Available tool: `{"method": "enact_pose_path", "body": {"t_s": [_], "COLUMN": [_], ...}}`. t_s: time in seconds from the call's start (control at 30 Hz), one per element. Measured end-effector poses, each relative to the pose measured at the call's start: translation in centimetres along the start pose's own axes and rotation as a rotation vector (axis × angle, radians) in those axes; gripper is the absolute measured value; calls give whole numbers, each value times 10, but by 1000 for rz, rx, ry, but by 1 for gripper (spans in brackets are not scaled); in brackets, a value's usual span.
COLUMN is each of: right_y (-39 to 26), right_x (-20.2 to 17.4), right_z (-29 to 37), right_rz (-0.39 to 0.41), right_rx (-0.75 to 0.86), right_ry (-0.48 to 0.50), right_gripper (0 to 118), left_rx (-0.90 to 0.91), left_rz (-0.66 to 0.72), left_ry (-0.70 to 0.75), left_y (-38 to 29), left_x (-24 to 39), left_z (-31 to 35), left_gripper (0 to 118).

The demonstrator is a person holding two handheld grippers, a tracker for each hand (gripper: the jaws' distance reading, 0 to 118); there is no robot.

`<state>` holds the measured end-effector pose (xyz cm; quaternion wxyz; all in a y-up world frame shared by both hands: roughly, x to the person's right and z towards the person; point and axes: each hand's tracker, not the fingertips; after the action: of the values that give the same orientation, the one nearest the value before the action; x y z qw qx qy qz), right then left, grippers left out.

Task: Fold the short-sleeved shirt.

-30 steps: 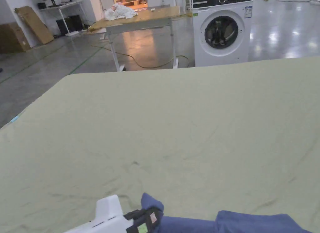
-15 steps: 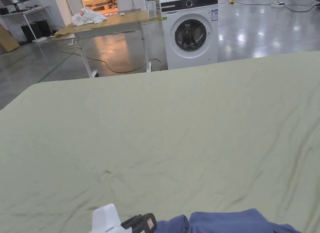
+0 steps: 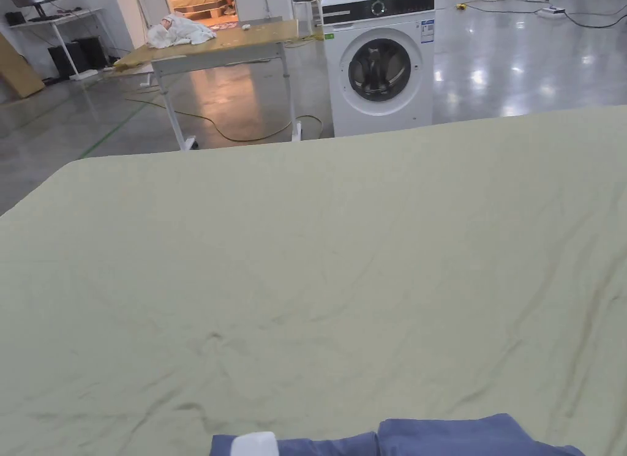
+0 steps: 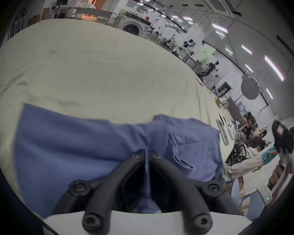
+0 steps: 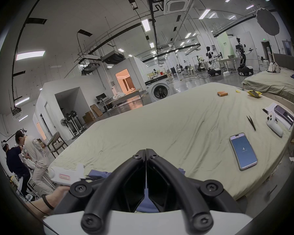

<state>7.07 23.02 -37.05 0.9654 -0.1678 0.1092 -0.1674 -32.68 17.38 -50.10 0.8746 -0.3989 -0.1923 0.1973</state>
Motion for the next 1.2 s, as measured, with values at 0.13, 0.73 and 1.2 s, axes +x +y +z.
{"method": "enact_pose_path", "body": {"t_s": [0.13,0.73,1.2], "right_y": [-3,-5,-8], "right_x": [2,0,-2], "right_z": [-6,0,-15], "right_rz": [-15,-16,25], "right_rx": [-13,-47,-67], "right_ry": [11,28,66], "right_gripper": [0,0,0], "left_rx": [84,130,208], "left_rz": [32,653,179], "left_ry": [89,-109,94], "left_y": [12,-3,44], "left_x": [-40,-163,-53], "left_z": [57,41,143], "left_gripper": [88,12,10]}}
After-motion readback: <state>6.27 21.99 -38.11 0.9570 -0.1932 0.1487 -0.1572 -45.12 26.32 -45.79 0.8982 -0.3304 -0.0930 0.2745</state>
